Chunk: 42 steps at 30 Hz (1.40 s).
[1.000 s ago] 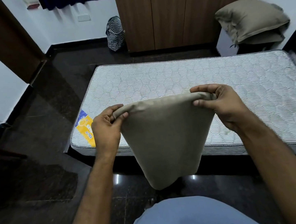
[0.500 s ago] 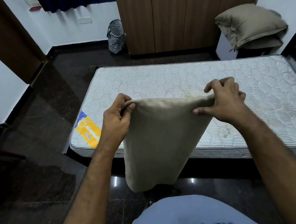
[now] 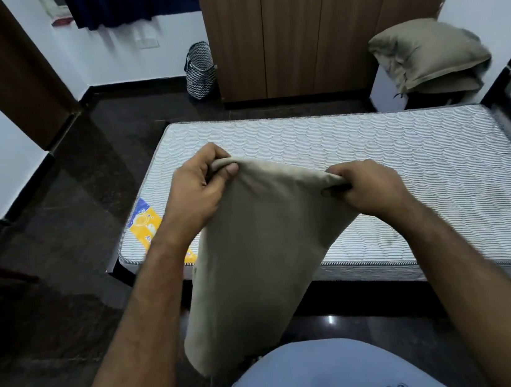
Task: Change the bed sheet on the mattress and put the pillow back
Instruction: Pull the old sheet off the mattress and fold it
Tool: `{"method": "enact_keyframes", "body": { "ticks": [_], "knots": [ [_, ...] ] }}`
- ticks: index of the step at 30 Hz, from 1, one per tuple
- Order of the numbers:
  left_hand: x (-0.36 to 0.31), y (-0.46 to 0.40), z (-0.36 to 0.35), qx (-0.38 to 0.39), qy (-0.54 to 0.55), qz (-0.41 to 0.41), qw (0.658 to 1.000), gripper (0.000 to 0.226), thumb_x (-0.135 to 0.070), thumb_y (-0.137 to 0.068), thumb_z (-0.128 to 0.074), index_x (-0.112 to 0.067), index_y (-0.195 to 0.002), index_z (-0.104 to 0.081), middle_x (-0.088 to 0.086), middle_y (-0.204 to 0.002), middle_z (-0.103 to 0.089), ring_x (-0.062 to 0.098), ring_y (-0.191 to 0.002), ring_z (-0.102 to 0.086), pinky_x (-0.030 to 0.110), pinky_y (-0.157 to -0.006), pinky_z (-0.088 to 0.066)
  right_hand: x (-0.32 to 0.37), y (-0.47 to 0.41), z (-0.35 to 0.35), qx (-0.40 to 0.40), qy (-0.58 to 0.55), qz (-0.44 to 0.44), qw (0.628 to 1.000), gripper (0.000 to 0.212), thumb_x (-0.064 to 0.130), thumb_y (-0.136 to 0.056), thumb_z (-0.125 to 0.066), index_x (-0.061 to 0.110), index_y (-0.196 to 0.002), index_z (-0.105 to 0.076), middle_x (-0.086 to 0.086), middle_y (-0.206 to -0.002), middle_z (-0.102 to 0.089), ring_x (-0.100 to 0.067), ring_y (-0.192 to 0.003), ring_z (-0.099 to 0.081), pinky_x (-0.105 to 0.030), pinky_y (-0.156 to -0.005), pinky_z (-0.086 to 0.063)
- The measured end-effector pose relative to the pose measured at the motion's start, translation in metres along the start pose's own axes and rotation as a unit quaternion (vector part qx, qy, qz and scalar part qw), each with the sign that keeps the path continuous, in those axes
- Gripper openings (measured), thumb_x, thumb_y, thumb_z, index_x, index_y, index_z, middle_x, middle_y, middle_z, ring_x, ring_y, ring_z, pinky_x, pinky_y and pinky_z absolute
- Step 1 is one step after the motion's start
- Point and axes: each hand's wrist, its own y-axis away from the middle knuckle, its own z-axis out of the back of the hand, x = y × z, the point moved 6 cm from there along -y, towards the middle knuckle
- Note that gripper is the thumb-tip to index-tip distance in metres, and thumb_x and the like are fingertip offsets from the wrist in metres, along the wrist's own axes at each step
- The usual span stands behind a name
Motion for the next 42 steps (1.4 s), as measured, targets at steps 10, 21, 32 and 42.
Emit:
{"method": "enact_keyframes", "body": {
  "ticks": [10, 21, 32, 42],
  "knots": [
    [-0.020, -0.094, 0.070, 0.024, -0.057, -0.006, 0.998, 0.013, -0.015, -0.095, -0.070, -0.012, -0.085, -0.061, -0.008, -0.063, -0.055, 0.003, -0.057, -0.045, 0.026, -0.052, -0.044, 0.050, -0.058, 0.093, -0.066, -0.023, 0.079, 0.994, 0.016, 0.030, -0.094, -0.062, 0.045, -0.097, -0.062, 0.015, -0.090, -0.068, -0.016, -0.088, -0.063, -0.037, -0.069, -0.052],
    [-0.049, -0.205, 0.135, 0.146, 0.014, -0.043, 0.988, 0.019, -0.012, -0.100, -0.063, -0.005, -0.116, -0.069, 0.013, -0.091, -0.074, 0.018, -0.082, -0.067, 0.037, -0.070, -0.057, 0.112, -0.145, 0.207, -0.075, 0.039, 0.080, 0.993, 0.017, 0.028, -0.091, -0.064, 0.046, -0.091, -0.065, 0.018, -0.088, -0.067, -0.013, -0.089, -0.063, -0.042, -0.077, -0.055],
    [-0.048, -0.364, 0.132, 0.013, -0.140, -0.050, 0.989, 0.009, -0.018, -0.094, -0.071, -0.018, -0.096, -0.080, 0.003, -0.092, -0.076, 0.020, -0.097, -0.070, 0.033, -0.082, -0.057, 0.091, -0.291, 0.249, -0.071, 0.075, 0.015, 0.995, 0.029, 0.015, -0.087, -0.060, 0.041, -0.073, -0.062, 0.010, -0.084, -0.068, -0.017, -0.088, -0.065, -0.039, -0.074, -0.057],
    [-0.036, -0.499, 0.094, -0.098, -0.363, -0.049, 0.925, 0.015, -0.027, -0.098, -0.064, -0.028, -0.105, -0.077, 0.001, -0.104, -0.076, 0.026, -0.100, -0.067, 0.042, -0.094, -0.051, 0.049, -0.439, 0.261, -0.162, 0.089, 0.034, 0.982, 0.035, 0.007, -0.088, -0.054, 0.029, -0.108, -0.071, 0.001, -0.100, -0.070, -0.023, -0.092, -0.066, -0.039, -0.074, -0.057]
  ]
}}
